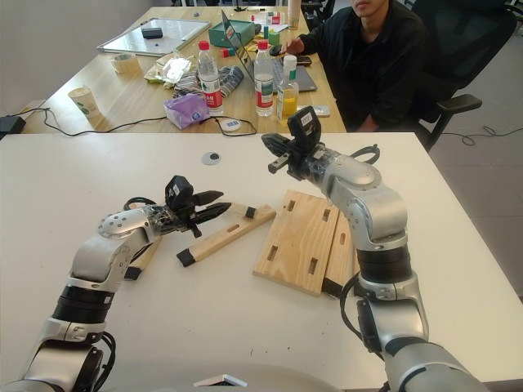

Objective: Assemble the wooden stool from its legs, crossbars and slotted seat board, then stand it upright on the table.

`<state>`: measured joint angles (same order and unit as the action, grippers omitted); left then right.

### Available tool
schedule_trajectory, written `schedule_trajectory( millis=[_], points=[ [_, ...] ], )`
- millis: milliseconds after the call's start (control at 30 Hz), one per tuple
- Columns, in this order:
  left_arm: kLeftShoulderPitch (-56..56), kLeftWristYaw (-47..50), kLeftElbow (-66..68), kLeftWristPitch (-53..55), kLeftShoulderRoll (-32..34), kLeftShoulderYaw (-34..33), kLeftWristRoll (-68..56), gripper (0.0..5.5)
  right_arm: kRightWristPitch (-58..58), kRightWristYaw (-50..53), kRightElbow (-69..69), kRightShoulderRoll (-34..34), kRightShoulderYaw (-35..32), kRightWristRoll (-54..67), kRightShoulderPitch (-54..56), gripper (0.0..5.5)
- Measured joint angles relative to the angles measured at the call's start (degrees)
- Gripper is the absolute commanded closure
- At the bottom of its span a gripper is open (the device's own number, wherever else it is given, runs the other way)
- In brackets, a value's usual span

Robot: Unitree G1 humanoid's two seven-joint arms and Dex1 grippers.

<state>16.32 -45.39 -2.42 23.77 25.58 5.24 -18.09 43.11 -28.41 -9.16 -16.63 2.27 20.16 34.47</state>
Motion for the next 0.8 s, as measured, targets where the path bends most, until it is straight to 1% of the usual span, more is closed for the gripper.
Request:
schedule_trajectory(
  millis=[33, 167, 333, 800],
  points=[
    [0.0, 0.0, 0.0, 0.2, 0.0, 0.0, 0.0, 2.95, 0.0, 0.0, 0.0, 0.0, 0.0, 0.0, -0.1, 5.5],
    [-0.1, 0.4, 0.3, 0.2, 0.0, 0.2, 0.7, 2.95, 0.3, -0.2, -0.2, 0.1, 0.2, 0.4, -1.6, 5.5],
    [-0.5, 3.0, 4.5, -1.5, -1.8, 1.4, 3.4, 2.95, -0.2, -0.7, 4.7, 0.5, 4.5, -0.7, -9.0, 5.5],
    [-1.7, 3.7, 3.1, -0.3, -2.4, 1.2, 2.8, 2.95, -0.5, -1.2, 4.3, 0.5, 4.8, -0.5, -8.9, 5.5]
  ],
)
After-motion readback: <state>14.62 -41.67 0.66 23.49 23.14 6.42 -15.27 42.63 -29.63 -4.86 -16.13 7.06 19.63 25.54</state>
